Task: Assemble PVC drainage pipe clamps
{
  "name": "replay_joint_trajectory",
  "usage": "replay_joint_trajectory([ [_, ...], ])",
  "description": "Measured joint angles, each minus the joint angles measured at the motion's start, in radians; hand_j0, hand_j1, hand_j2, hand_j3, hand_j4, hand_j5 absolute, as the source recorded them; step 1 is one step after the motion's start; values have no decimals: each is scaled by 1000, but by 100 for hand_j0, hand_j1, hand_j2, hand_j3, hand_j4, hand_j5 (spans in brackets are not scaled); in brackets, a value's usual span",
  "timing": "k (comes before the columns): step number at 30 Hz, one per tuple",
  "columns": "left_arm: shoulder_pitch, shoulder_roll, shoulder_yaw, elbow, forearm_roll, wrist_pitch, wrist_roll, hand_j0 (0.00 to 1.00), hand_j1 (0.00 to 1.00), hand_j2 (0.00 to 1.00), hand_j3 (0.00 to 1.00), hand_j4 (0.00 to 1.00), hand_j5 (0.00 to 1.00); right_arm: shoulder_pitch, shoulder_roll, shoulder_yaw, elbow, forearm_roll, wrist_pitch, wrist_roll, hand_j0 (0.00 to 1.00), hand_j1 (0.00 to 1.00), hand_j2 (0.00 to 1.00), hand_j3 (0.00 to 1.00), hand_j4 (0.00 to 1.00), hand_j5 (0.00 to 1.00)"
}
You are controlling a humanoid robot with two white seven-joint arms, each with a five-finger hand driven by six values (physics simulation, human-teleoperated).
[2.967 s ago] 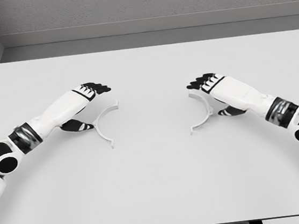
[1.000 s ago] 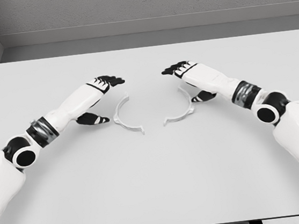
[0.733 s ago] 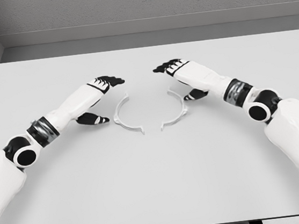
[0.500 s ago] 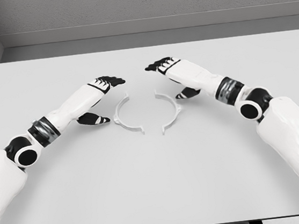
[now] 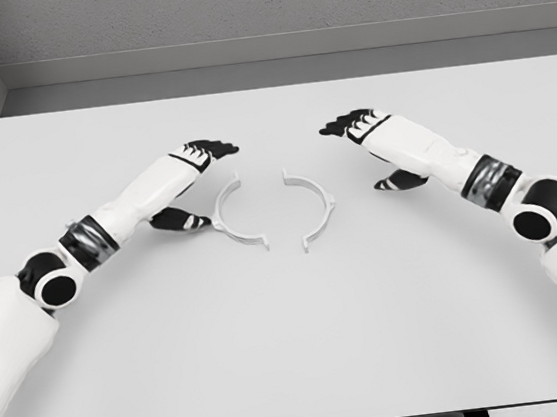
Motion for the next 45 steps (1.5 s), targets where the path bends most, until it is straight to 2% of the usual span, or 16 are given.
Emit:
replay_joint_trajectory([
  [7,-17,-4,0,30,0,0,0,100,100,100,100,100,100,9,-14,12,-44,-1,-12,1,100,100,100,100,100,100],
  [20,-49,-27,-2,81,0,0,0,100,100,100,100,100,100,6,15,88,-40,6,-5,3,100,100,100,100,100,100],
  [25,-55,-29,-2,96,1,0,0,100,100,100,100,100,100,0,15,87,-40,3,-4,2,100,100,100,100,100,100],
  [27,-55,-30,-2,99,1,0,0,100,100,100,100,100,100,11,-44,32,-45,-36,-18,2,100,100,100,100,100,100],
  [29,-63,-34,-4,105,1,0,0,100,100,100,100,100,100,35,-149,-18,-64,-125,-45,1,100,100,100,100,100,100],
  [31,-63,-39,-7,112,0,0,0,100,100,100,100,100,100,141,-242,-91,-86,-201,-60,1,100,100,100,100,100,100],
  [33,-63,-44,-8,116,0,0,0,100,100,100,100,100,100,213,-293,-164,-99,-238,-67,1,100,100,100,100,100,100],
  [38,-63,-59,-9,119,0,0,0,100,100,100,100,100,100,219,-347,-256,-64,-269,-74,1,100,100,100,100,100,100],
  [45,-63,-69,-10,119,-2,0,-1,100,100,100,100,100,100,212,-355,-283,-45,-275,-75,-1,100,100,100,100,100,100],
])
